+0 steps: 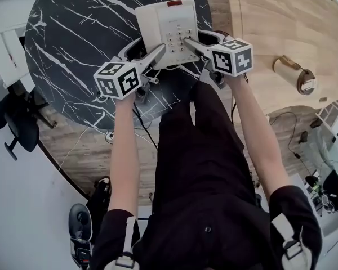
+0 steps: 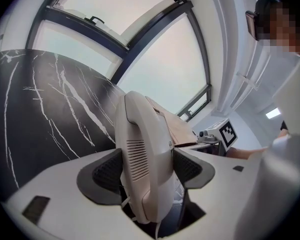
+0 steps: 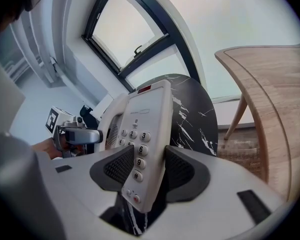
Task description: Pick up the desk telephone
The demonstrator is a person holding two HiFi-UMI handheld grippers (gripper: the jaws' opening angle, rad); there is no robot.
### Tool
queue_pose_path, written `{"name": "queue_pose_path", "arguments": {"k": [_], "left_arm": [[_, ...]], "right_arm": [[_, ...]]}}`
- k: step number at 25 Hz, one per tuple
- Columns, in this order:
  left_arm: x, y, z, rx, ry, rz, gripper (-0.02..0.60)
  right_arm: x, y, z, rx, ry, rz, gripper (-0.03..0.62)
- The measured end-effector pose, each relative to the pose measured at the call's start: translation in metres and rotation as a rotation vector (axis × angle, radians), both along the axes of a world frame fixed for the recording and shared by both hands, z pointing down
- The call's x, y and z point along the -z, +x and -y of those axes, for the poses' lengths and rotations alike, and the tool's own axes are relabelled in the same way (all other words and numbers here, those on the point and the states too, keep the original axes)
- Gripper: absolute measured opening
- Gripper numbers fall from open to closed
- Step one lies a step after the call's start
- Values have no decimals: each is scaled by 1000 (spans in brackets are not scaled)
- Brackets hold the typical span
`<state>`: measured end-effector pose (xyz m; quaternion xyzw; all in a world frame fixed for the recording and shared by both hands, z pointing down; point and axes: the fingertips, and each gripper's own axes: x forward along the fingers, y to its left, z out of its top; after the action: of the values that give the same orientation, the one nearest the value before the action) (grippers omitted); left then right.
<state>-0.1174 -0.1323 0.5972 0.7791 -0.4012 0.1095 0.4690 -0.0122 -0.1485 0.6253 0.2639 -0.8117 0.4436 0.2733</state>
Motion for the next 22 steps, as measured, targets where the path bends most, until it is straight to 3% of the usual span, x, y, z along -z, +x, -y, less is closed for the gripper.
{"name": "queue_pose_path", "arguments": {"k": [7, 15, 22], "left_arm": [[32, 6, -16, 46, 28, 21, 328], [91, 21, -38, 155, 128, 13, 327], [146, 27, -64, 201, 226, 66, 325]], "right_arm": [[35, 6, -11, 8, 74, 12, 209], [100, 19, -21, 48, 236, 32, 202], [153, 24, -41, 75, 329, 93, 198]]}}
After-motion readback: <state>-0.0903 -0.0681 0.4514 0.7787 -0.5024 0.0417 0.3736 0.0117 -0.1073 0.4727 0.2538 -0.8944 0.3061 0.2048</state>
